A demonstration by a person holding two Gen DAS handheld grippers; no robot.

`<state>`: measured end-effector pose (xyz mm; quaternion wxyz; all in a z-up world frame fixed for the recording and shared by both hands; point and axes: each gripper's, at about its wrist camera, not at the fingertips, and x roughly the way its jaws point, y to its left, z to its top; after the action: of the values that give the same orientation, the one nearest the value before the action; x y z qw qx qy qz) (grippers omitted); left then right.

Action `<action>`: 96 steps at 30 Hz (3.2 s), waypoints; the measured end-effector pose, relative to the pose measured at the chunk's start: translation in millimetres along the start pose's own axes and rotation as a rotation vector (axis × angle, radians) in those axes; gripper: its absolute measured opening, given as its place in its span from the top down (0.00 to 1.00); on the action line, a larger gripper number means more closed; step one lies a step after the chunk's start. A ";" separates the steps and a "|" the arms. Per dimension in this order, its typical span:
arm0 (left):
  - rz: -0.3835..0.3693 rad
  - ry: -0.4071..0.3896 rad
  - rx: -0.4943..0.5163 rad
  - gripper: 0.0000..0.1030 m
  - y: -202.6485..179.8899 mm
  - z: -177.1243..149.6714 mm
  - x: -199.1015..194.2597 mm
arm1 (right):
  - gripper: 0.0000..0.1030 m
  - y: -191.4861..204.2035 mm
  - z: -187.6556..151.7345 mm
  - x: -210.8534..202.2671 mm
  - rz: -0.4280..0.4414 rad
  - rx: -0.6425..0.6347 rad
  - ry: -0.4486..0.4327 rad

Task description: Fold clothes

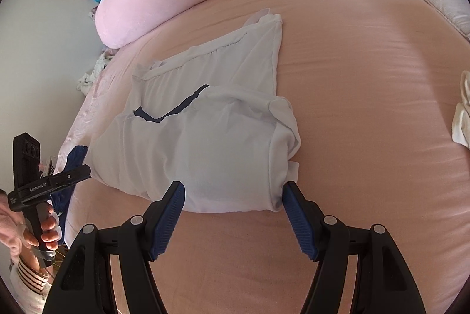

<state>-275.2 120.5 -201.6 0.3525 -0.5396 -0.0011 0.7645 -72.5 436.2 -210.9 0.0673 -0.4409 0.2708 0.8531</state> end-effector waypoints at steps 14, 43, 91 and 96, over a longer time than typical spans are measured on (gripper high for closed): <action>-0.096 -0.056 0.009 0.83 -8.6 3.7 4.5 | 0.79 -11.4 -1.4 5.1 0.082 0.119 -0.075; -0.162 0.026 -0.093 0.40 -6.3 -34.9 -24.9 | 0.37 -39.0 -39.5 -26.6 0.114 0.390 -0.066; -0.488 -0.222 -0.864 0.06 23.2 -60.0 45.3 | 0.00 -37.6 -33.3 25.0 0.368 0.738 -0.149; -0.467 -0.293 -1.053 0.06 25.3 -84.0 41.0 | 0.00 -38.5 -28.7 30.2 0.382 0.786 -0.144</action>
<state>-226.4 91.8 -280.1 0.1923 -0.5162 -0.5477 0.6298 -56.5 450.1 -263.5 0.0897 -0.2634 0.6457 0.7111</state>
